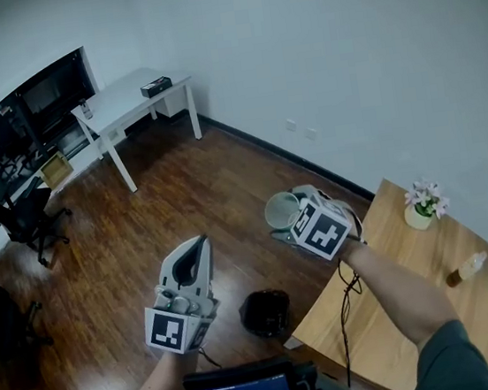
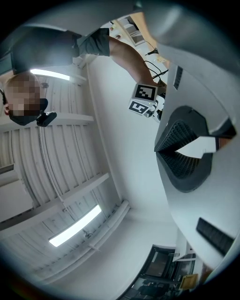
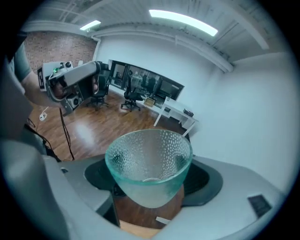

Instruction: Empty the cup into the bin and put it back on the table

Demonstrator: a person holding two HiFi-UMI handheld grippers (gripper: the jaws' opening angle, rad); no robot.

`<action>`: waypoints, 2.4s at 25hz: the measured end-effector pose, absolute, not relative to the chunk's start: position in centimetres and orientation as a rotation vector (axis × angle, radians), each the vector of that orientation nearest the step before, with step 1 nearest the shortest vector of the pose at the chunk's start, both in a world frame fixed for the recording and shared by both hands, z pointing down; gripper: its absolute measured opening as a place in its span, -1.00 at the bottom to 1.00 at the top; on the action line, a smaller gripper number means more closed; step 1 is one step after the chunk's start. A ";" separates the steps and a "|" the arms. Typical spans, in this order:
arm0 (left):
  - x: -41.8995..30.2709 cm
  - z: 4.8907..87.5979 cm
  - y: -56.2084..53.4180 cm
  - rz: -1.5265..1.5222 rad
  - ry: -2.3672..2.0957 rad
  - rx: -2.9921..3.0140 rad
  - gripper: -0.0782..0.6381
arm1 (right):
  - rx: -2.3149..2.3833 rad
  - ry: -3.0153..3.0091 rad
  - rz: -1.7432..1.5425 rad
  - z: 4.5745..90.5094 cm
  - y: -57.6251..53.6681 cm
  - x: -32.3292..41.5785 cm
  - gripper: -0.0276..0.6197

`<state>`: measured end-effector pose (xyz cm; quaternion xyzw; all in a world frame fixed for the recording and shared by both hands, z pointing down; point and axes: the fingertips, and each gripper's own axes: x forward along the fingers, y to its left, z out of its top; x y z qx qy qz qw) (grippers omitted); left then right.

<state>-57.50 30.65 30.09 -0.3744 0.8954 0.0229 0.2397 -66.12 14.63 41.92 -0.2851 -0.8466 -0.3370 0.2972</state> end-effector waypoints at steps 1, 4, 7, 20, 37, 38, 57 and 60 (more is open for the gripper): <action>-57.6 30.1 30.6 0.063 2.450 -1.026 -0.78 | -0.758 -2.269 -0.863 41.8 14.6 -66.2 0.30; -57.8 30.1 30.7 0.068 2.449 -1.029 -0.78 | -0.770 -2.309 -0.783 41.7 14.7 -66.2 0.30; -57.8 30.3 30.6 0.067 2.450 -1.042 -0.78 | -0.816 -2.343 -0.695 41.3 15.2 -65.8 0.30; -57.6 29.5 30.2 0.076 2.414 -1.084 -0.78 | -0.869 -2.526 -0.410 38.3 15.5 -63.8 0.30; -57.5 29.3 28.8 0.275 2.424 -1.301 -0.78 | -0.689 -2.759 -0.135 32.0 15.1 -56.1 0.30; -57.4 29.6 28.5 0.292 2.425 -1.325 -0.78 | -0.660 -2.765 -0.129 32.0 14.8 -55.4 0.30; -44.4 26.1 11.8 0.403 2.135 -1.689 -0.78 | -0.185 -2.907 -0.021 30.9 -0.9 -36.7 0.30; -40.9 25.6 8.7 0.409 2.071 -1.725 -0.78 | -0.123 -2.911 -0.014 31.0 -3.8 -32.6 0.30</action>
